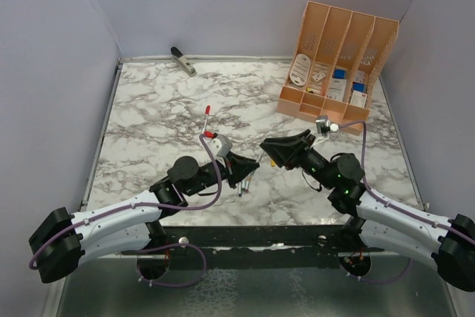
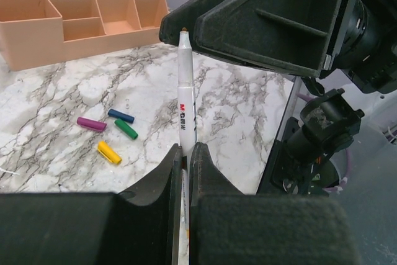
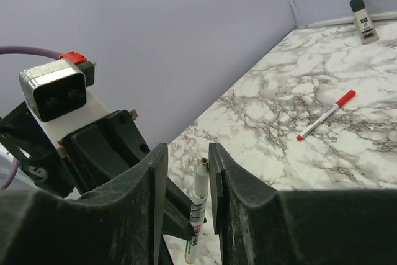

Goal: Insert the pens into the pen caps

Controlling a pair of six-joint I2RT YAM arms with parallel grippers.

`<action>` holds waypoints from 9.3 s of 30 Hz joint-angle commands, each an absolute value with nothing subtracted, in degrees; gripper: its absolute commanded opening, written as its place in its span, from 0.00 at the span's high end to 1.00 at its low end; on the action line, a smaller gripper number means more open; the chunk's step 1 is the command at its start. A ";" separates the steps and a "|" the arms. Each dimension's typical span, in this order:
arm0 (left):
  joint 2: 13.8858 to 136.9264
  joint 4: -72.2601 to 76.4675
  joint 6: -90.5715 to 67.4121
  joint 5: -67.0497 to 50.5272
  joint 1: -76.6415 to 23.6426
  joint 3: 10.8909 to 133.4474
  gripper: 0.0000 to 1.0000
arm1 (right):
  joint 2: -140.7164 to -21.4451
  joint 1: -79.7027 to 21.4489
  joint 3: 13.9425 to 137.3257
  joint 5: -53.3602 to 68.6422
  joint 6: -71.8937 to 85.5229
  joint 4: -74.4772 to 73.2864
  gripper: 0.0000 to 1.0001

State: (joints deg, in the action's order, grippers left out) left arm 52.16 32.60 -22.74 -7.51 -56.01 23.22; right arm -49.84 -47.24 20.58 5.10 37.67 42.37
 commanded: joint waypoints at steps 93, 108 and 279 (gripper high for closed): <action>52.16 15.13 -25.94 3.21 -51.37 22.26 1.00 | -60.38 -47.11 41.78 -18.82 26.68 -13.95 0.83; 50.21 15.24 -25.11 1.44 -51.33 20.05 1.00 | -74.61 -47.09 41.38 -16.84 30.08 -11.36 0.63; 63.81 61.33 -35.21 -25.17 -51.25 22.81 1.00 | -58.18 -43.86 18.90 11.77 35.72 72.67 0.99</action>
